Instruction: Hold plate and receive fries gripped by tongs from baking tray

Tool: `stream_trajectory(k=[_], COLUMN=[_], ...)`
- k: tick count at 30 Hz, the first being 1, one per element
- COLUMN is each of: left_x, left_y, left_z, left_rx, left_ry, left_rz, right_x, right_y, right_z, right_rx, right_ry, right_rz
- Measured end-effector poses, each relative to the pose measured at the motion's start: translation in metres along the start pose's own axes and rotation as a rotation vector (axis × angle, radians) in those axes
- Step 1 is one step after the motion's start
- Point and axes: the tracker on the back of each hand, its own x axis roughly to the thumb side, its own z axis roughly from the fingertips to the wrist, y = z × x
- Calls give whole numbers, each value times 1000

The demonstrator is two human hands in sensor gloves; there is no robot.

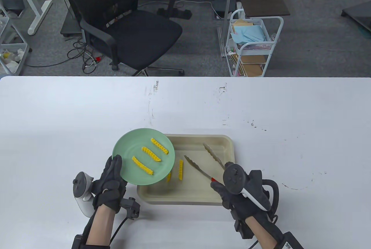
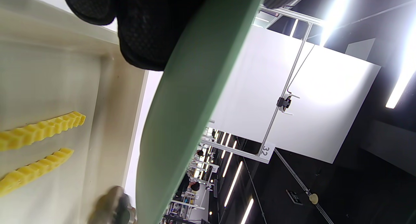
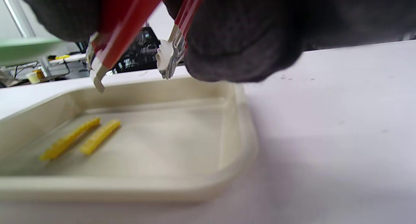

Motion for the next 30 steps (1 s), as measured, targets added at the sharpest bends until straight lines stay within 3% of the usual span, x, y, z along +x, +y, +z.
stream_trajectory(k=[6, 17, 30], left_x=[0, 0, 1], left_y=[0, 1, 1], left_z=[0, -1, -1], left_rx=[0, -4, 0], left_ry=[-1, 4, 0], left_rz=[0, 3, 8], right_x=[27, 47, 19], right_y=[23, 29, 10], right_z=[-3, -10, -11], right_rx=[54, 48, -39], right_ry=[-68, -54, 0], right_rz=[77, 126, 28])
